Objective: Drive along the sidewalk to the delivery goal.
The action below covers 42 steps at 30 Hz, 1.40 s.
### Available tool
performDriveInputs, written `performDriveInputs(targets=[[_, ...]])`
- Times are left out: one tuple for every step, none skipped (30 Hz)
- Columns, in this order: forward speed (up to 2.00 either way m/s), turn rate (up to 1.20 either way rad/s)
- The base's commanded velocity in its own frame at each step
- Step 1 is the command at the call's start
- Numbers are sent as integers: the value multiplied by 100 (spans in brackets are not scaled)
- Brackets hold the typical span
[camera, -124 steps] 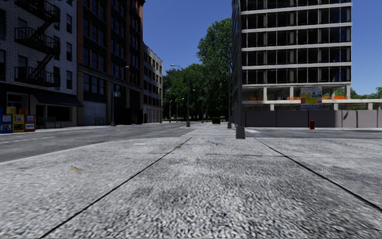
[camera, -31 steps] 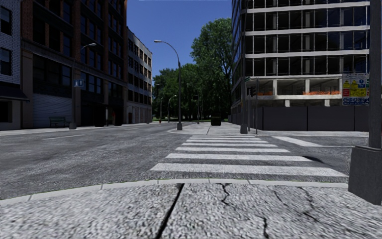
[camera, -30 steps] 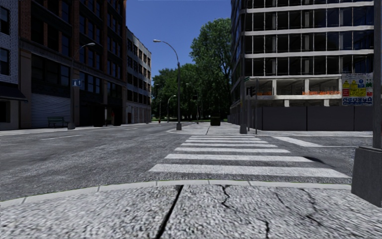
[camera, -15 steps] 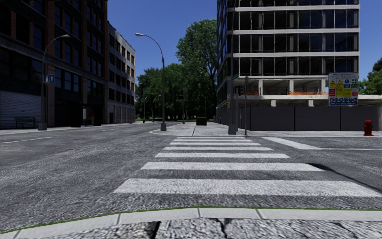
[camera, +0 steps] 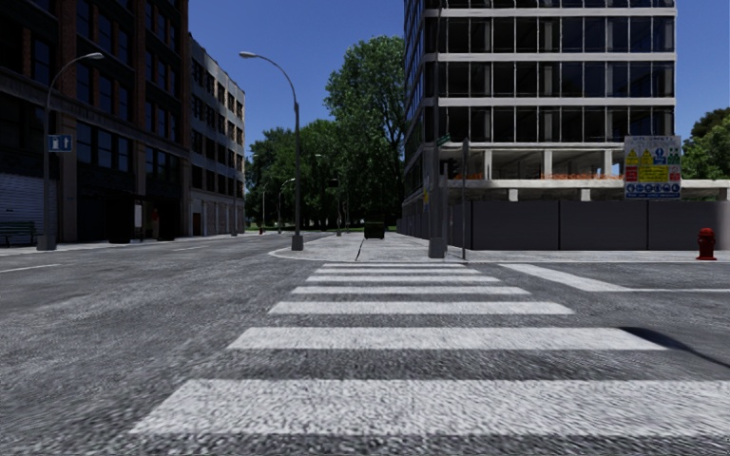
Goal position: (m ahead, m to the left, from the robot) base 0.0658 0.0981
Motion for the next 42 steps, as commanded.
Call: performDriveInputs(targets=[[0, 0], [0, 0], [0, 0], [0, 0], [0, 0], [0, 0], [0, 0], [0, 0], [0, 0], [0, 0], [0, 0], [0, 0], [0, 0], [0, 0], [0, 0], [0, 0], [0, 0], [0, 0], [0, 0], [0, 0], [0, 0], [0, 0], [0, 0], [0, 0], [0, 0], [0, 0], [0, 0], [0, 0], [0, 0], [0, 0], [0, 0], [0, 0], [0, 0], [0, 0], [0, 0], [0, 0], [0, 0], [0, 0], [70, 0], [70, 0], [112, 0], [131, 0]])
